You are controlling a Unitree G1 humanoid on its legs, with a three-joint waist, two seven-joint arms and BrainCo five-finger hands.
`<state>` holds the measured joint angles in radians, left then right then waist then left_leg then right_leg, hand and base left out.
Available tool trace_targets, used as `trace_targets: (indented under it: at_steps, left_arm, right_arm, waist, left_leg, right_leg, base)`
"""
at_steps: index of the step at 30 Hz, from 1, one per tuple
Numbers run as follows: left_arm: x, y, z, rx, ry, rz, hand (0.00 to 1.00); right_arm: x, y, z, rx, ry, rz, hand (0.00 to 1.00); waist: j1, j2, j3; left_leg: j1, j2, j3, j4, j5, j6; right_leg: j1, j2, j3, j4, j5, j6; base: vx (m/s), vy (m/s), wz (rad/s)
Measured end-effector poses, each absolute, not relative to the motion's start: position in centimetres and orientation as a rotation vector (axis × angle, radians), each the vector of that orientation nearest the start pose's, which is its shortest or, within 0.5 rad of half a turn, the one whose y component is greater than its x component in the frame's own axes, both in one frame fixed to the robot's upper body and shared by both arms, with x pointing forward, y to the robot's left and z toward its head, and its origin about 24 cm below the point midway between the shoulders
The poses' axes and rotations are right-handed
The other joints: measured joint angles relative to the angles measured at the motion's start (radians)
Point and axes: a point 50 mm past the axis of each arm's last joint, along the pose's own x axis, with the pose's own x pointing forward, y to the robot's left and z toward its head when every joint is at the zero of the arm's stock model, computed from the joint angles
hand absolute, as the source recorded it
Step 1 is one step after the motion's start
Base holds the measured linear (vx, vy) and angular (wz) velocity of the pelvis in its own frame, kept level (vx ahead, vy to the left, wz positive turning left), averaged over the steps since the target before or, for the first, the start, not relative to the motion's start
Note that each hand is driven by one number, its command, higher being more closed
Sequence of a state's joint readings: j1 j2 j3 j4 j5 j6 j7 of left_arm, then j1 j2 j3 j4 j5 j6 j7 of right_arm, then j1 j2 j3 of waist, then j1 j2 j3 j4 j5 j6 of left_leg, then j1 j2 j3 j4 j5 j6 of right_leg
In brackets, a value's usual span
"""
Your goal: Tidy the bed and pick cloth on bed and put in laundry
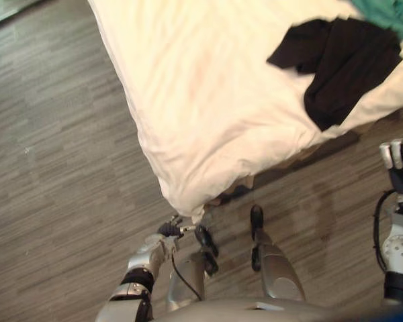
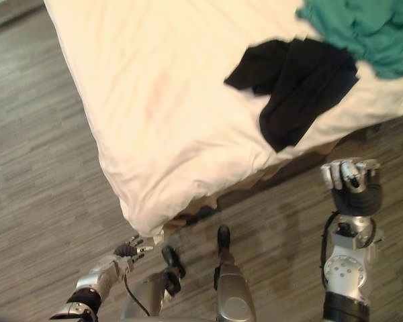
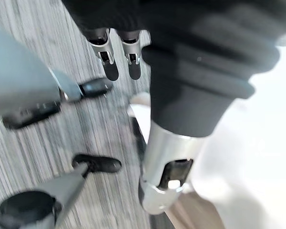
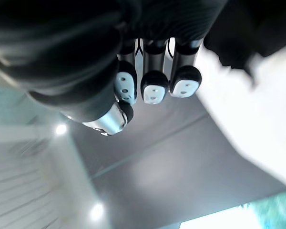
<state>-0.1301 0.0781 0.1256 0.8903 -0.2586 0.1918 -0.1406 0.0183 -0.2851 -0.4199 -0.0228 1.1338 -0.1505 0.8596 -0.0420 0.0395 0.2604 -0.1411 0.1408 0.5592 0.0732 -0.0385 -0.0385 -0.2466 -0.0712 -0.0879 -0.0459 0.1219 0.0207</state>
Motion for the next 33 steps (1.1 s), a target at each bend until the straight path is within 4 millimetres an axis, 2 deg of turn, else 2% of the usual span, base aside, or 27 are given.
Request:
trace_targets:
  at_steps: [4,6,8,10,12,13,14,15,18,19,21,25,28,31,33]
  left_arm:
    - [18.3,16.5,-13.1,-0.316,0.951,0.084,0.00]
    - [17.5,15.8,-13.6,-0.322,0.973,0.112,0.00]
    - [17.4,15.3,-13.7,-0.323,0.977,0.114,0.00]
    - [17.7,15.0,-13.5,-0.335,0.957,0.129,0.00]
    - [19.2,14.3,-12.8,-0.358,0.910,0.116,0.00]
    - [21.1,13.8,-11.8,-0.387,0.858,0.099,0.00]
    - [22.1,13.6,-11.2,-0.396,0.832,0.090,0.00]
    - [22.9,13.4,-10.7,-0.405,0.811,0.083,0.00]
    - [26.7,13.0,-8.0,-0.406,0.709,0.058,0.00]
    - [27.5,12.6,-7.3,-0.427,0.694,0.054,0.00]
    - [27.9,12.1,-7.0,-0.444,0.697,0.055,0.00]
    - [27.4,11.1,-7.4,-0.468,0.743,0.055,0.00]
    - [27.5,11.0,-7.3,-0.462,0.749,0.073,0.00]
    - [27.7,11.3,-6.9,-0.453,0.733,0.090,0.00]
    - [27.8,11.5,-6.8,-0.444,0.740,0.102,0.00]
  right_arm:
    - [22.6,-23.6,9.3,0.746,-0.626,0.455,1.00]
    - [23.5,-21.8,8.9,0.827,-0.587,0.457,1.00]
    - [24.4,-21.0,9.1,0.886,-0.588,0.455,1.00]
    - [25.7,-20.4,10.4,0.943,-0.621,0.468,1.00]
    - [27.6,-19.8,12.1,0.970,-0.644,0.480,1.00]
    - [29.3,-19.2,13.8,1.010,-0.664,0.484,1.00]
    - [30.0,-18.9,14.7,1.029,-0.678,0.488,1.00]
    - [30.4,-18.7,15.5,1.034,-0.693,0.496,1.00]
    - [32.5,-17.9,19.7,1.114,-0.792,0.513,1.00]
    - [32.8,-18.1,21.0,1.156,-0.831,0.493,1.00]
    - [33.1,-18.7,22.2,1.209,-0.874,0.458,1.00]
    - [33.2,-19.7,23.5,1.245,-0.923,0.397,1.00]
    - [33.1,-20.8,23.3,1.238,-0.948,0.325,1.00]
    - [32.1,-22.9,22.3,1.236,-1.026,0.216,1.00]
    - [30.4,-25.7,19.9,1.247,-1.078,0.073,1.00]
  waist:
    - [0.004,-0.013,-0.024]
    - [0.006,-0.007,-0.022]
    - [0.007,0.003,-0.020]
    - [0.007,0.023,-0.015]
    - [0.007,0.044,0.003]
    - [0.013,0.063,0.040]
    - [0.021,0.071,0.059]
    - [0.027,0.075,0.071]
    - [0.039,0.081,0.145]
    - [0.040,0.081,0.172]
    - [0.036,0.085,0.210]
    - [0.030,0.085,0.229]
    - [0.026,0.085,0.229]
    - [0.026,0.077,0.233]
    - [0.024,0.072,0.236]
  left_leg:
    - [0.020,-0.008,-0.007,-0.014,-0.002,-0.003]
    - [0.018,-0.022,-0.011,-0.039,0.006,-0.003]
    - [0.008,-0.031,-0.012,-0.055,0.008,-0.009]
    - [-0.030,-0.042,-0.017,-0.066,0.021,-0.007]
    - [-0.070,-0.057,-0.017,-0.084,0.052,0.003]
    - [-0.096,-0.063,-0.018,-0.089,0.069,0.005]
    - [-0.115,-0.064,-0.018,-0.086,0.077,0.006]
    - [-0.136,-0.065,-0.018,-0.086,0.083,0.005]
    - [-0.248,-0.064,-0.024,-0.086,0.120,0.001]
    - [-0.274,-0.064,-0.024,-0.090,0.132,0.002]
    - [-0.294,-0.063,-0.023,-0.090,0.139,0.002]
    - [-0.301,-0.067,-0.011,-0.097,0.140,0.002]
    - [-0.297,-0.071,-0.008,-0.106,0.140,0.002]
    - [-0.296,-0.071,-0.001,-0.107,0.140,0.003]
    - [-0.293,-0.069,0.009,-0.105,0.136,0.008]
  right_leg:
    - [0.019,-0.006,-0.007,0.003,-0.010,0.003]
    - [0.006,-0.014,-0.009,0.009,-0.014,0.005]
    - [-0.013,-0.019,-0.008,0.018,-0.015,0.007]
    - [-0.066,-0.029,-0.010,0.037,-0.016,0.009]
    - [-0.122,-0.040,-0.008,0.062,-0.015,0.012]
    - [-0.167,-0.047,-0.007,0.094,-0.017,0.011]
    - [-0.194,-0.050,-0.006,0.114,-0.020,0.010]
    - [-0.220,-0.052,-0.006,0.128,-0.021,0.009]
    - [-0.355,-0.057,-0.007,0.186,-0.026,-0.002]
    - [-0.388,-0.057,-0.007,0.202,-0.027,-0.007]
    - [-0.418,-0.057,-0.006,0.219,-0.030,-0.012]
    - [-0.446,-0.055,0.015,0.238,-0.034,-0.015]
    - [-0.445,-0.056,0.019,0.235,-0.035,-0.013]
    - [-0.440,-0.053,0.024,0.217,-0.027,-0.006]
    - [-0.423,-0.047,0.031,0.181,-0.004,-0.008]
  base:
    - [0.02,0.031,0.07]
    - [-0.03,0.030,0.08]
    - [-0.02,0.012,0.04]
    - [-0.04,0.028,0.10]
    - [-0.06,0.025,0.09]
    - [-0.09,0.002,0.09]
    - [-0.10,-0.010,0.10]
    - [-0.09,-0.039,0.10]
    - [-0.11,-0.074,0.18]
    - [-0.09,-0.075,0.15]
    - [-0.05,-0.051,0.04]
    - [-0.02,-0.015,-0.09]
    - [-0.01,0.002,-0.01]
    - [0.00,0.003,-0.04]
    - [0.03,0.018,-0.13]
